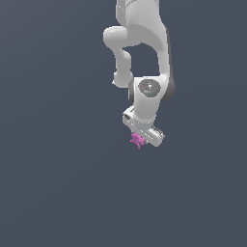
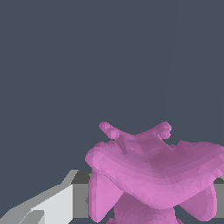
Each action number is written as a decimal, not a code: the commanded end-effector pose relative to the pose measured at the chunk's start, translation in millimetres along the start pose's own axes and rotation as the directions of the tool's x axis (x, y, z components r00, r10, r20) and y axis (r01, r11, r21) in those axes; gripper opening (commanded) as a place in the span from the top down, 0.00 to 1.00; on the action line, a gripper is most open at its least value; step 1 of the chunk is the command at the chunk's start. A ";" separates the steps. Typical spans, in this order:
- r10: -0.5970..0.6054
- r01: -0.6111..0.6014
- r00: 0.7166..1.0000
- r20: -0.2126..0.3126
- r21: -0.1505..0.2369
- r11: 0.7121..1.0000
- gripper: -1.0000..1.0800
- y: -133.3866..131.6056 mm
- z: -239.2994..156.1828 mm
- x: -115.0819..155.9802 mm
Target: Pick up the object and move it to a goal position.
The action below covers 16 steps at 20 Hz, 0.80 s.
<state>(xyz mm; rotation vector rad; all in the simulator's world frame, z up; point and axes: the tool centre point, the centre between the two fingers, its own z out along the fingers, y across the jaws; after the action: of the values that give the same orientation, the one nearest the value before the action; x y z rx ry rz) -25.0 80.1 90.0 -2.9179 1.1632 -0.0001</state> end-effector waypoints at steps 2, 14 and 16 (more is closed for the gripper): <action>0.000 0.000 1.000 -0.001 0.001 1.000 1.00 -0.8 -29.6 5.3; 0.001 -0.001 1.000 -0.001 0.000 1.000 1.00 -4.4 -157.9 29.2; 0.001 -0.001 1.000 -0.001 0.000 1.000 1.00 -5.3 -178.9 33.2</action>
<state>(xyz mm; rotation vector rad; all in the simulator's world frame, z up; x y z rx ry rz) 0.7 62.8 252.7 -2.9169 1.1647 -0.0025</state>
